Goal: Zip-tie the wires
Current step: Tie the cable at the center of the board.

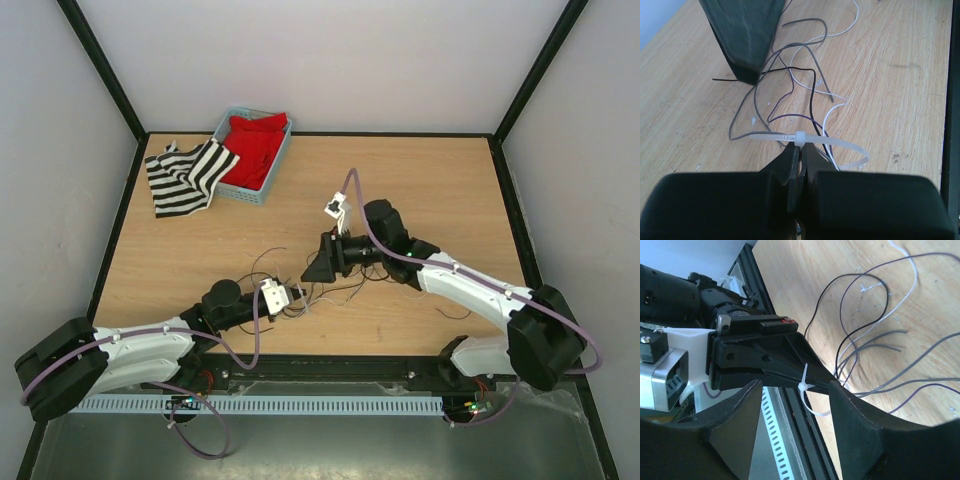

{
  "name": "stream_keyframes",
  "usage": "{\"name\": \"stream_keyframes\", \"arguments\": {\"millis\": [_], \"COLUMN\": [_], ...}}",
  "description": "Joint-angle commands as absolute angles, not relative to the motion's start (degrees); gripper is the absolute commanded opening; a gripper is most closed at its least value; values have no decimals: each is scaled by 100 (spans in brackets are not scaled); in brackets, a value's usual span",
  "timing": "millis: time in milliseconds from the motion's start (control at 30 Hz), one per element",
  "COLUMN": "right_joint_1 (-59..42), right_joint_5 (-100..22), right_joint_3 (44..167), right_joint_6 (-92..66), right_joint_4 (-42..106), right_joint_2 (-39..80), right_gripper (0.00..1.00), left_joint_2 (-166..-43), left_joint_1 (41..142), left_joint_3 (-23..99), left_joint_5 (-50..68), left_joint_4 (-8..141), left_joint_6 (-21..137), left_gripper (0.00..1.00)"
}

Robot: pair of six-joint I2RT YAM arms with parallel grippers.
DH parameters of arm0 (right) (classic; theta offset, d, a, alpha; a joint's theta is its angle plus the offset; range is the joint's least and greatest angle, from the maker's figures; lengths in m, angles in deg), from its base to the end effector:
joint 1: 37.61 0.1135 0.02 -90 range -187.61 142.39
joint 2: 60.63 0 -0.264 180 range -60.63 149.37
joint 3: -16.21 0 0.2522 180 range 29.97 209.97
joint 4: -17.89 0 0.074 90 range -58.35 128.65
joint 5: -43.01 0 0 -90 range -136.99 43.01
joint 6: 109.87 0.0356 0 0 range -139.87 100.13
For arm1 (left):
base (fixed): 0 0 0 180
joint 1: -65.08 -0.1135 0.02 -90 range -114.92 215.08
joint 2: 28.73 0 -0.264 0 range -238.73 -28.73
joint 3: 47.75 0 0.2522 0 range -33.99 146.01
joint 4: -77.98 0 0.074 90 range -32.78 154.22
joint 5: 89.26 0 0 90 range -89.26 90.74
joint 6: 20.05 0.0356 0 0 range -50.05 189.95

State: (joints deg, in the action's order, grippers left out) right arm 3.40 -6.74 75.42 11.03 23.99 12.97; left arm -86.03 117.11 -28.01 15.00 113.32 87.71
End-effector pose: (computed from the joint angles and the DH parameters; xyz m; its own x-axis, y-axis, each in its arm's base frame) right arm 0.1996 0.2041 0.2687 -0.7184 -0.1053 -0.6876 -0.6860 0.2714 0.6751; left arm 0.1074 -0.1518 0.1777 0.2566 0.1518 -0.9545 0.8791 0.3738 0.2957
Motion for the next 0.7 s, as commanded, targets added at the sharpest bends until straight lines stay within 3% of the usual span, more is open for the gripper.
{"name": "stream_keyframes", "arguments": {"millis": [0,667], "right_joint_1": [567,783], "right_joint_5": [-520,-902], "right_joint_3": [7570,7510], "right_joint_6": [1298,1485], "right_joint_4": [2080,1688], "right_joint_2": [1543,2007], "right_gripper": [64,51], "left_joint_2": [-8525,-8568], "left_joint_1": [11658,11649], "left_joint_3": [-2811,-2749], "left_joint_5": [1634,1639], "left_joint_4": [11429,11431], "left_joint_6": [8731,8718], "left_gripper": [0,0]}}
